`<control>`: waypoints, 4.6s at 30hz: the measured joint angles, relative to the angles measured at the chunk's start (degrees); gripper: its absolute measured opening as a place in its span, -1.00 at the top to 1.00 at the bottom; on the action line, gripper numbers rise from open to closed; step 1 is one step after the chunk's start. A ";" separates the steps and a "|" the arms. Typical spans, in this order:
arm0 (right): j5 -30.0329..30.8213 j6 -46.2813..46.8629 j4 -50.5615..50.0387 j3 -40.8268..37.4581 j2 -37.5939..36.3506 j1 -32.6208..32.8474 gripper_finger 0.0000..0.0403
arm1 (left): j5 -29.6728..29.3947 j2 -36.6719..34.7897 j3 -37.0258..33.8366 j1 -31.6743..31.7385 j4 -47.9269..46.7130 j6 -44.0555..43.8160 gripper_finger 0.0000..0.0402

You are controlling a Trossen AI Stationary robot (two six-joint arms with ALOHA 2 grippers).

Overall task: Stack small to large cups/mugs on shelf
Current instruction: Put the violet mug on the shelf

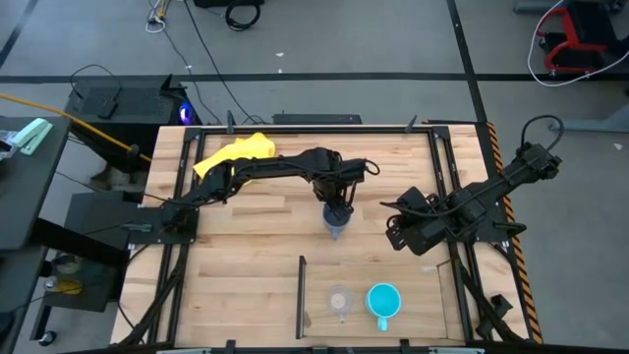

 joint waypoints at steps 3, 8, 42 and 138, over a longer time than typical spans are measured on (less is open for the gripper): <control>0.00 -1.71 2.23 0.00 0.02 -1.70 0.75 | 0.17 -0.28 2.68 0.00 -0.75 0.42 0.39; -2.28 -6.45 7.49 0.00 0.02 -5.82 0.75 | 0.42 -3.61 2.26 0.45 -1.93 1.45 0.32; -20.62 -38.84 28.42 0.04 3.89 -37.98 0.54 | -15.32 -26.07 -2.43 15.50 -15.71 7.48 0.43; -28.05 -48.77 30.61 0.02 26.51 -36.55 0.72 | -6.60 -64.28 -86.57 -1.79 33.79 -25.62 0.62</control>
